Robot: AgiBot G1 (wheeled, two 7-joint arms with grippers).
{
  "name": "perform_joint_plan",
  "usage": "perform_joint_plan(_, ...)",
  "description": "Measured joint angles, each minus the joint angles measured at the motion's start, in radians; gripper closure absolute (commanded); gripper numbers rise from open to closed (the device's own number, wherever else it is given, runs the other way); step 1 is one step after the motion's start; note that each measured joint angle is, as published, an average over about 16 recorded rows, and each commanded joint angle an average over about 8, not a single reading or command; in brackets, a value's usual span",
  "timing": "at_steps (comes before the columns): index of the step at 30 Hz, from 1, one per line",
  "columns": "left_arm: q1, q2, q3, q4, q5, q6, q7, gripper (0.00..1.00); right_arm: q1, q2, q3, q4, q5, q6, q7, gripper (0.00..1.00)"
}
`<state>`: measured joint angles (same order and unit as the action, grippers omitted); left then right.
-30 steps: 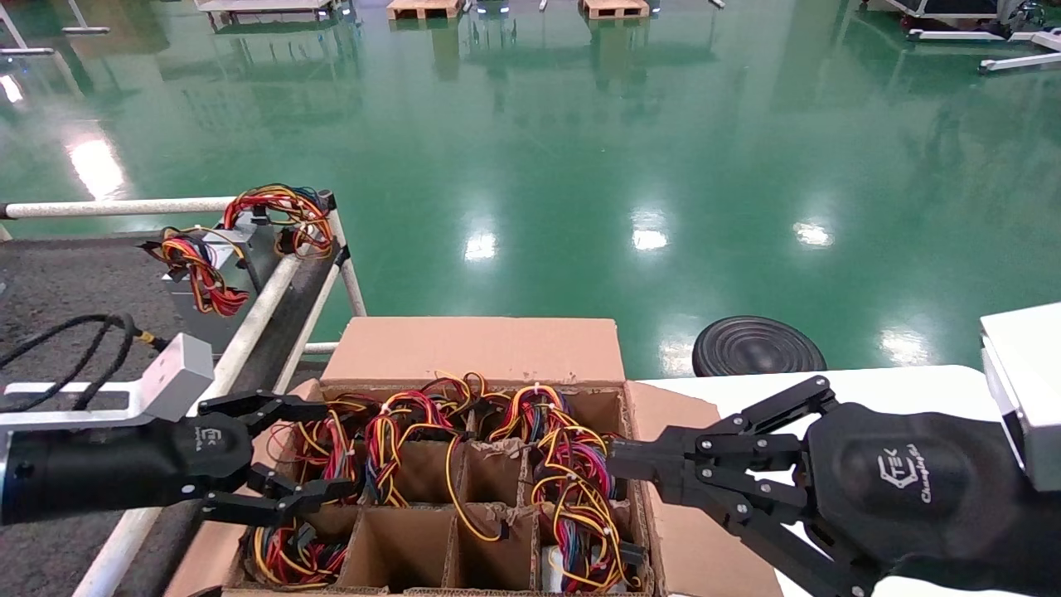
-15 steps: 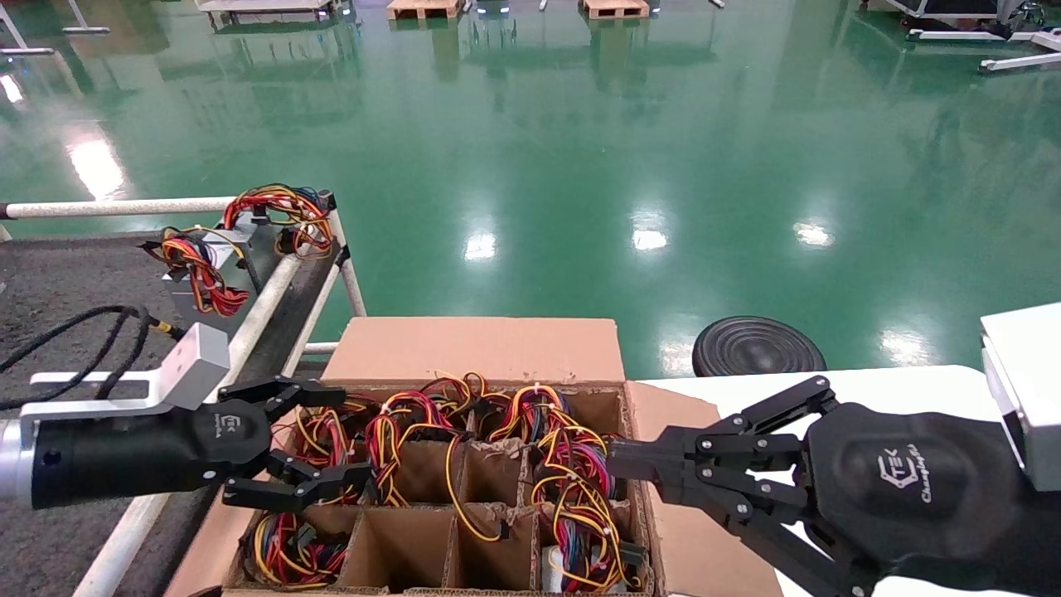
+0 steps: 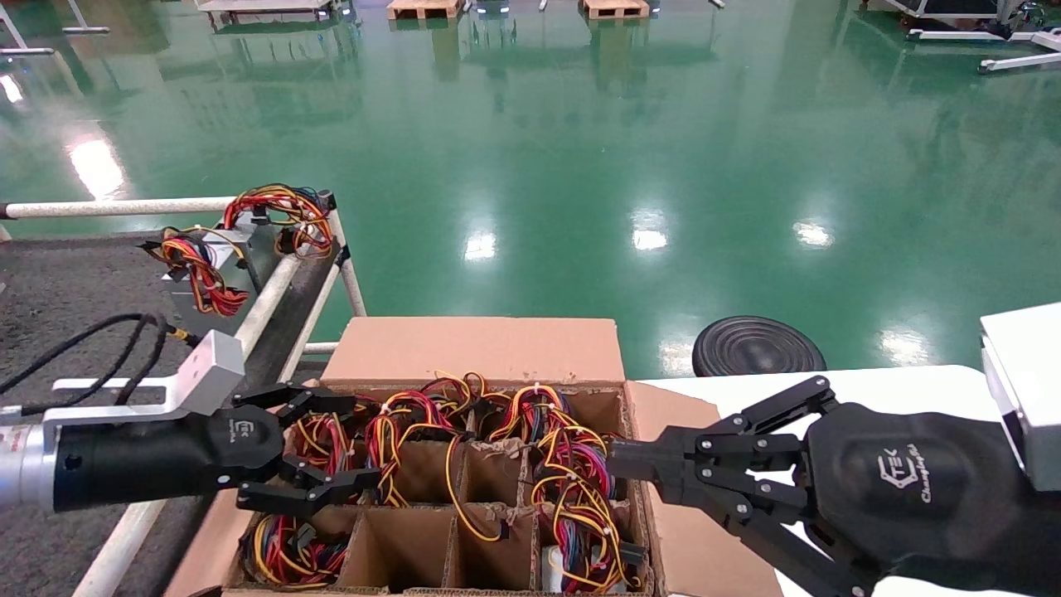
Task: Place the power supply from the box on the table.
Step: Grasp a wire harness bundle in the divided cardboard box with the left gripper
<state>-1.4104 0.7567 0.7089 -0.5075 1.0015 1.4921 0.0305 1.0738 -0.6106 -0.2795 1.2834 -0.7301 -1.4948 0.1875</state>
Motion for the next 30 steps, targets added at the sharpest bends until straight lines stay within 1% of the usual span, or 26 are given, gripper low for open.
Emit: perform_joint_plan(30, -0.012, 0.070, 0.062, 0.148, -0.048, 0.031, 0.074, 0.00, 0.000, 0.000, 0.000, 0.000, 0.000, 0.000, 0.000, 1.00)
